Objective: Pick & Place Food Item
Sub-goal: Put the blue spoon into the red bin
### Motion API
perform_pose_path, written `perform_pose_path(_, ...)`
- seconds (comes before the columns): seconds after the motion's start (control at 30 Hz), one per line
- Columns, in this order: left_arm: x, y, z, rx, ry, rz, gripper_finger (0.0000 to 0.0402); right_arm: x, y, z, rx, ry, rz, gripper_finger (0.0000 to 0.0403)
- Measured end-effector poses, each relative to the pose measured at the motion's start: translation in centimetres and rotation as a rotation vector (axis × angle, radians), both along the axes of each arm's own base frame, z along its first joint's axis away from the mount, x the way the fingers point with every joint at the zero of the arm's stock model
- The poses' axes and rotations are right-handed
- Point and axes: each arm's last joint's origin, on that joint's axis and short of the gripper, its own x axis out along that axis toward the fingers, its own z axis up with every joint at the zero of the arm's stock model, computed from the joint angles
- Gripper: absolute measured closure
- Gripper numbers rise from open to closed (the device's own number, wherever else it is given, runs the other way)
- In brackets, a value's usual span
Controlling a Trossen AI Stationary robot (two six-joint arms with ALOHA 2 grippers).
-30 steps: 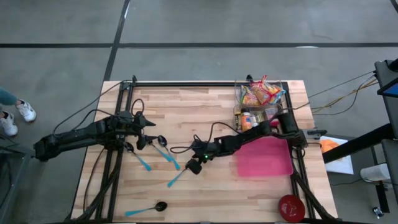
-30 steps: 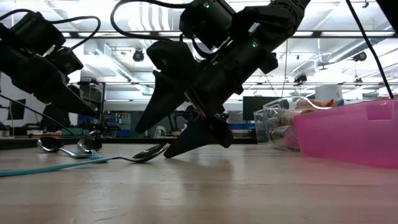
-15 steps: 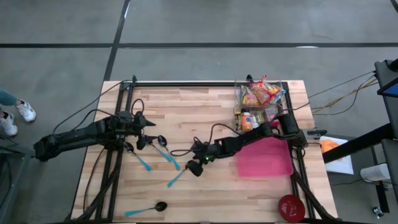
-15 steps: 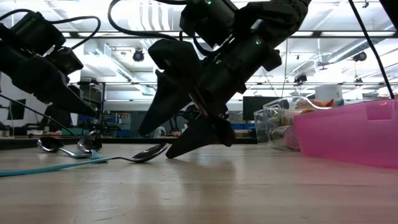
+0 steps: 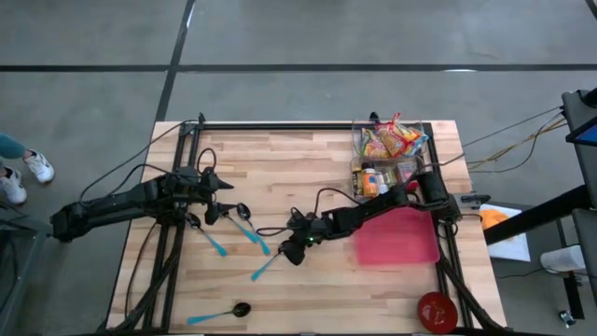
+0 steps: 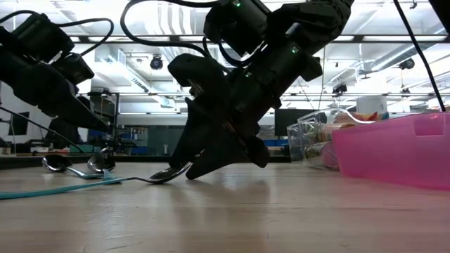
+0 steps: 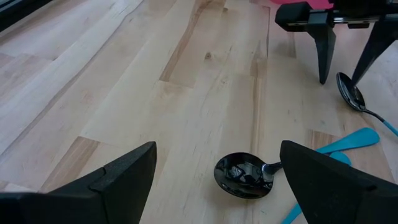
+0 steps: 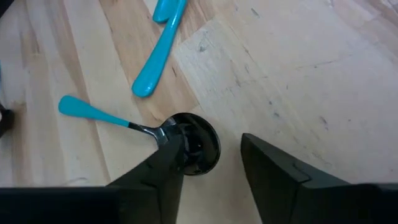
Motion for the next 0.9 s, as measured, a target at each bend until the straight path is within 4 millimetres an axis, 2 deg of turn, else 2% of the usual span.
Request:
perform_pose_path(0.47, 0.00, 0.00, 0.00, 0.000, 0.000, 0.000, 0.0057, 0.13, -0.04, 0.04, -0.019, -0.019, -0.016, 0.0382)
perform_pose_path(0.9, 0.00, 0.00, -0.01, 0.000, 0.000, 0.000, 0.0057, 0.22, -0.04, 0.13, -0.023, -0.031, -0.013, 0.0382)
